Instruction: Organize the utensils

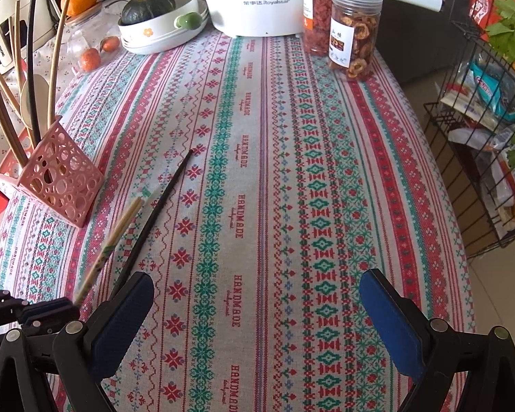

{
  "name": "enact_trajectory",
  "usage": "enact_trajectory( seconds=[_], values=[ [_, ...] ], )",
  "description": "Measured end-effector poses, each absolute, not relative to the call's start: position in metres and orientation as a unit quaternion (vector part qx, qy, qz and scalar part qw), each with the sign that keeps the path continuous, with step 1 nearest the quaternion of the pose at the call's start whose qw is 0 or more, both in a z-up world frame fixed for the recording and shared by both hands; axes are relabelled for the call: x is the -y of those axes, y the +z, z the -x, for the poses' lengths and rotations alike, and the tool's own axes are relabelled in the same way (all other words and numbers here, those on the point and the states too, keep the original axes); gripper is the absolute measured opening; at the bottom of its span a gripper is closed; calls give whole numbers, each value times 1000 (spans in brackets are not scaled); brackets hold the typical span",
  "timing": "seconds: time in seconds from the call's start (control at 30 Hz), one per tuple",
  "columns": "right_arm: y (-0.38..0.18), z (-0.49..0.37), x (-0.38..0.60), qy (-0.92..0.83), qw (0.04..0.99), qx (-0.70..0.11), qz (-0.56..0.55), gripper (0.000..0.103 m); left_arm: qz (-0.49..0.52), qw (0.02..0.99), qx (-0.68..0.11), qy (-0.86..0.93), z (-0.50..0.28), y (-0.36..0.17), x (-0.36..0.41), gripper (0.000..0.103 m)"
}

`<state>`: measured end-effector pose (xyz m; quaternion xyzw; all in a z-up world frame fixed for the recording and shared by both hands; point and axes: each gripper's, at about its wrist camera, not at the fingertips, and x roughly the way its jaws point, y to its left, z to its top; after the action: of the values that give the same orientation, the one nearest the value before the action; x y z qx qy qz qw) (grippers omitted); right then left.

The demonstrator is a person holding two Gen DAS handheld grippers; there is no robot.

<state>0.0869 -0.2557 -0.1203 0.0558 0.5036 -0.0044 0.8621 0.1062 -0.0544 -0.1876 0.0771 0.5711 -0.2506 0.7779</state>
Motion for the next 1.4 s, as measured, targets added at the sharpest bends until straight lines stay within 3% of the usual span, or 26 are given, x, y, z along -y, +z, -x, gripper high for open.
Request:
enact_trajectory(
  seconds=[0.17,0.23,0.27,0.57,0.63,0.9,1.07,1.23,1.4],
  values=[
    [-124,-89,258,-9,859,-509,-60,99,-72,803,-537,-247,-133,-182,76,12],
    [-125,-89,261,-9,857,-511,-64,99,-77,816,-520,-239,-146,-182,84,31],
    [-126,-89,262,-10,856,-512,-65,99,-78,823,-513,-232,-151,-184,86,33],
    [-135,-98,267,-8,846,-528,-78,99,-32,830,-512,-217,-190,-203,88,31],
    [-136,-101,265,-7,844,-530,-79,99,-47,832,-511,-212,-191,-204,91,10],
    [-134,-124,252,10,840,-535,-91,99,-39,835,-503,-218,-163,-185,72,10],
    [-142,-152,236,28,831,-545,-112,81,-36,842,-488,-227,-142,-159,54,10],
    [-162,-180,212,48,817,-563,-115,52,-27,848,-474,-235,-127,-139,39,10],
    [-179,-200,197,55,809,-573,-119,38,-30,856,-458,-239,-117,-128,24,10]
  ],
)
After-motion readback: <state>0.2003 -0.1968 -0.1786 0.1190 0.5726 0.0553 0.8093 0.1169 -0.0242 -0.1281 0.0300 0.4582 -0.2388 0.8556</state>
